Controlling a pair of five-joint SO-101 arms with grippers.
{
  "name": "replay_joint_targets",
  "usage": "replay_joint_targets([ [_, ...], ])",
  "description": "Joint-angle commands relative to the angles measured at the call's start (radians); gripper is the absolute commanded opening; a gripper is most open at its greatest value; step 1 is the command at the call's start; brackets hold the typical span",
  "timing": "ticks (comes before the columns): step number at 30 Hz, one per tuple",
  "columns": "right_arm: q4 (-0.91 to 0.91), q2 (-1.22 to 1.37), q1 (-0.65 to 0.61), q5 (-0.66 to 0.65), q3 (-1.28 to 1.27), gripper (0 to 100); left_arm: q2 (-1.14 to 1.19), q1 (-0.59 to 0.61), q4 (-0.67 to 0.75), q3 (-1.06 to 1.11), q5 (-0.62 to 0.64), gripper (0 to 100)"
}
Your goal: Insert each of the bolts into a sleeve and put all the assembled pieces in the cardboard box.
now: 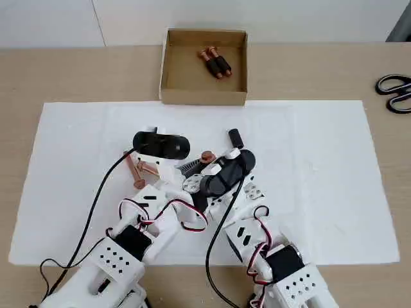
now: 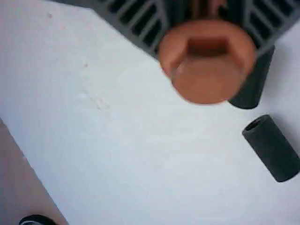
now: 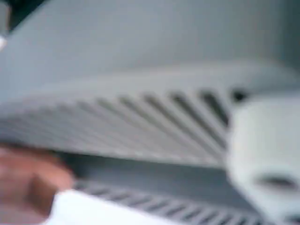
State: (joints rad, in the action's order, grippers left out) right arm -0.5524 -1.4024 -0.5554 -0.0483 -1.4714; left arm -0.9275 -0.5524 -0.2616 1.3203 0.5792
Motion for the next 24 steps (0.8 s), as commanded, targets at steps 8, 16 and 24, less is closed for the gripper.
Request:
replay_joint_targets([
  [8, -0.001, -0.021, -0.001, 0.002, 0.021, 0.9, 0.000, -0.006, 0.002, -0.001, -0.008, 22],
  [16, -0.001, -0.021, -0.001, 0.002, 0.021, 0.9, -0.107, -0.002, -0.017, 0.001, -0.008, 22],
  [24, -0.001, -0.021, -0.001, 0.002, 0.021, 0.9, -0.163, -0.002, -0.209, -0.005, -0.009, 31],
])
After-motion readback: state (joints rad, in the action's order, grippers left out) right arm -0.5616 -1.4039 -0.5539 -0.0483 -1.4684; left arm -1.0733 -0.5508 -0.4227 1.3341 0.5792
